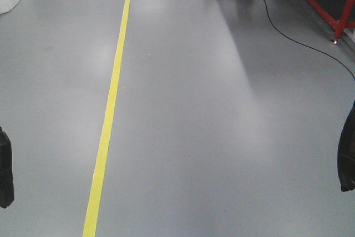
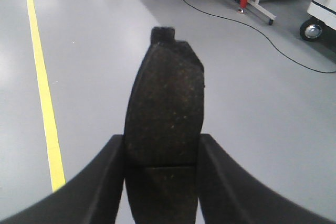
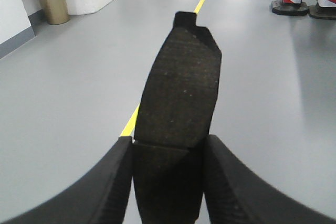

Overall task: Move and align brake pads A on conveyor
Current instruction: 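Drive along the yellow floor line toward the red-white cones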

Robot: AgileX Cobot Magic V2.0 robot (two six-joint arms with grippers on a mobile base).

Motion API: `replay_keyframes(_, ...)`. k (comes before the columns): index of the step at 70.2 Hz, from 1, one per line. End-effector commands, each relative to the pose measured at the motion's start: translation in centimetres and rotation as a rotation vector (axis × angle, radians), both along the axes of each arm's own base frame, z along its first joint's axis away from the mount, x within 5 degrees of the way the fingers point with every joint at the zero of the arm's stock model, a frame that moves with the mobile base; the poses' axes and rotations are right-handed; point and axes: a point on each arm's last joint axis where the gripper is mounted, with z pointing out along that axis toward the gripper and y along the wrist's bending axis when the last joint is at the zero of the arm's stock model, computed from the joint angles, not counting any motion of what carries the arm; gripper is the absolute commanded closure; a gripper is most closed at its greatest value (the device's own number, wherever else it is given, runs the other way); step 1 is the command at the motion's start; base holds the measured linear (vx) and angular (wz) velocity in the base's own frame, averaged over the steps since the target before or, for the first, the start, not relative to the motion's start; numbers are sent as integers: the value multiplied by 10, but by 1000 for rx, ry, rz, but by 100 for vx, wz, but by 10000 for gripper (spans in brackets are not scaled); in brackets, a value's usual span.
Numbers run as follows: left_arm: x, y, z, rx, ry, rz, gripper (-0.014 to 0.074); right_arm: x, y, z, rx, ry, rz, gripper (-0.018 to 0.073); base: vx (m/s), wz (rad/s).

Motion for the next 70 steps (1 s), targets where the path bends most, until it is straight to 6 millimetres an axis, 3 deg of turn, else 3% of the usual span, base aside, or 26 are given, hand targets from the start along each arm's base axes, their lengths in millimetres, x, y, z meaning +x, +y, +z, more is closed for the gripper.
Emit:
replay_keyframes(1, 2, -2, 17, -44, -106, -16, 443, 1, 1, 18, 27, -119, 8, 562, 38, 10)
replay_keyframes(70, 2, -2, 17, -44, -106, -16, 443, 1, 1, 18, 27, -119, 8, 562, 44, 0)
